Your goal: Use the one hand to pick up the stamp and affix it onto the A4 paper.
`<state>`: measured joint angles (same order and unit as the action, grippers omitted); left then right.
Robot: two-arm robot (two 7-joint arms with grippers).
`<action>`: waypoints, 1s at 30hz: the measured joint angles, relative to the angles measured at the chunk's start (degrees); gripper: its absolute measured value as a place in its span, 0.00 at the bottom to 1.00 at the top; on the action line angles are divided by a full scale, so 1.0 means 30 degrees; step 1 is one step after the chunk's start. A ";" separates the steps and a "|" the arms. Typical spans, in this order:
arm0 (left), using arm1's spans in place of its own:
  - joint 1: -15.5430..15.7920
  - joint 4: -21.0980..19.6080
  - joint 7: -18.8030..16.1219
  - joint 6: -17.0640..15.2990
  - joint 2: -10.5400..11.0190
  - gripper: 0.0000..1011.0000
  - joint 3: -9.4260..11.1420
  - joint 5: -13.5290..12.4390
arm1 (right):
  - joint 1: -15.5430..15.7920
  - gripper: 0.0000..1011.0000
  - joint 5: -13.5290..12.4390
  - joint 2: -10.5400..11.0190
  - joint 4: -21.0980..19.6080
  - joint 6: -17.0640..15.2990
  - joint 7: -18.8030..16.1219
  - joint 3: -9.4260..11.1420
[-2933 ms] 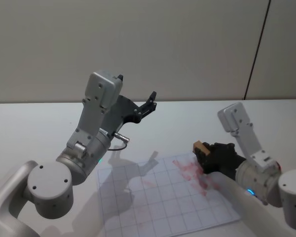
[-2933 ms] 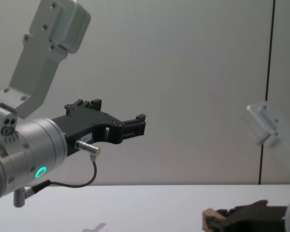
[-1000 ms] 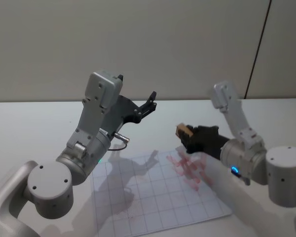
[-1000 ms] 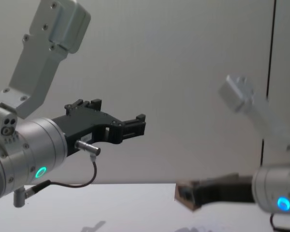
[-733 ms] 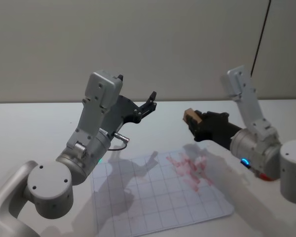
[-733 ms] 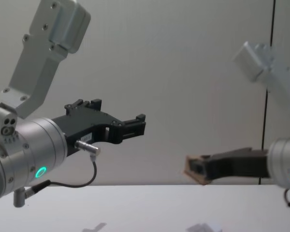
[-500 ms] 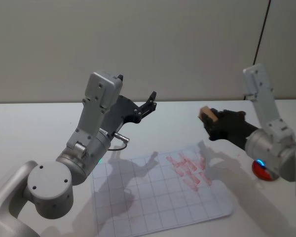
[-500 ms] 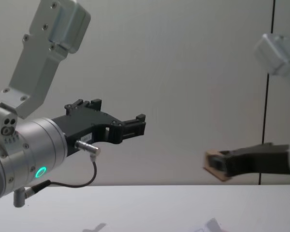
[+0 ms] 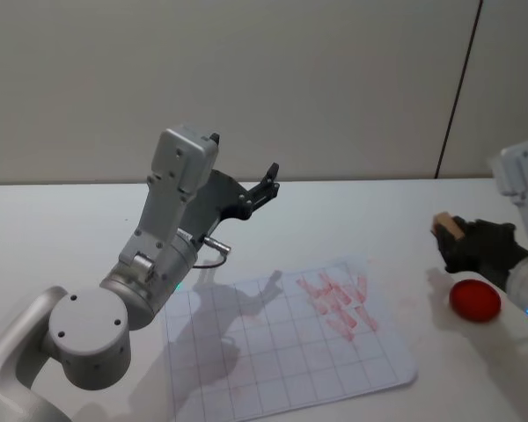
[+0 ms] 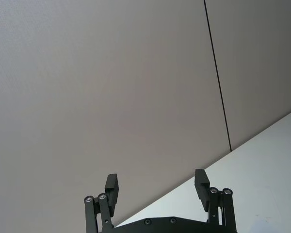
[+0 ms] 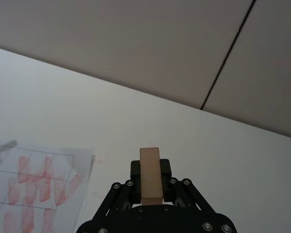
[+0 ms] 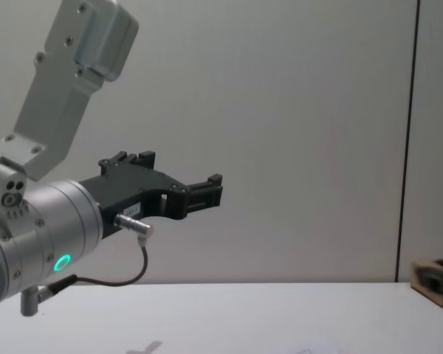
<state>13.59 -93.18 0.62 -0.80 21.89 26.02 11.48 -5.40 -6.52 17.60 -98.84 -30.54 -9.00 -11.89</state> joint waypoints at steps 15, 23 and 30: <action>0.0000 0.0000 0.0001 0.0001 0.0000 0.99 0.0000 0.0000 | 0.1054 0.22 -0.0607 0.0976 0.0154 -0.0427 0.0287 0.0760; 0.0000 0.0000 0.0001 0.0001 0.0000 0.99 0.0001 0.0000 | 0.1376 0.22 -0.0803 0.1197 0.0329 -0.0594 0.0047 0.0906; 0.0000 0.0000 0.0001 0.0000 0.0000 0.99 0.0000 0.0000 | 0.1663 0.22 -0.0900 0.1338 0.0521 -0.0697 -0.0109 0.1001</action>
<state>13.59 -93.18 0.63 -0.80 21.89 26.02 11.48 -0.41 -9.22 21.61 -97.28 -32.63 -9.33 -8.89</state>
